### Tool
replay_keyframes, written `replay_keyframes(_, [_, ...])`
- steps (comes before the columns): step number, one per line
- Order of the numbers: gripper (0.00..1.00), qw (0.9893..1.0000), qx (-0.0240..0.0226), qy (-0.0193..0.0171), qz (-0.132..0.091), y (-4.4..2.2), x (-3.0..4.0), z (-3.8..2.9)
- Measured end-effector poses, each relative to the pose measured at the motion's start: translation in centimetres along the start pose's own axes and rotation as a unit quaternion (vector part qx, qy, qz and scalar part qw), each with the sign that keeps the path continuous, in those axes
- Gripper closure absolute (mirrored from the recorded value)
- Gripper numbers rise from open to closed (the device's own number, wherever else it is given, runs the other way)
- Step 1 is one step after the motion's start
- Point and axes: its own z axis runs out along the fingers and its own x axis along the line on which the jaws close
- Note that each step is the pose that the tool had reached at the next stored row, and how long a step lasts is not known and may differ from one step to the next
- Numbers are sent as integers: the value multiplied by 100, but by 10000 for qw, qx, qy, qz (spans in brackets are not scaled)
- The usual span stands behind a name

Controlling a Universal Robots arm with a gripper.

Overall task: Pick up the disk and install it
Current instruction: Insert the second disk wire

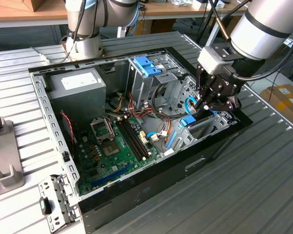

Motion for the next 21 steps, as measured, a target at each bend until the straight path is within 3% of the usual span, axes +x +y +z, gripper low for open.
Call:
replay_keyframes(3, [84, 10000, 84, -8, -7, -1, 0, 2])
replay_keyframes(6, [84, 10000, 87, -8, -6, 0, 0, 1])
replay_keyframes(9, [84, 9999, 134, -13, -10, 0, 0, 3])
replay_keyframes(21, [84, 9999, 145, -14, -11, 0, 5, 37])
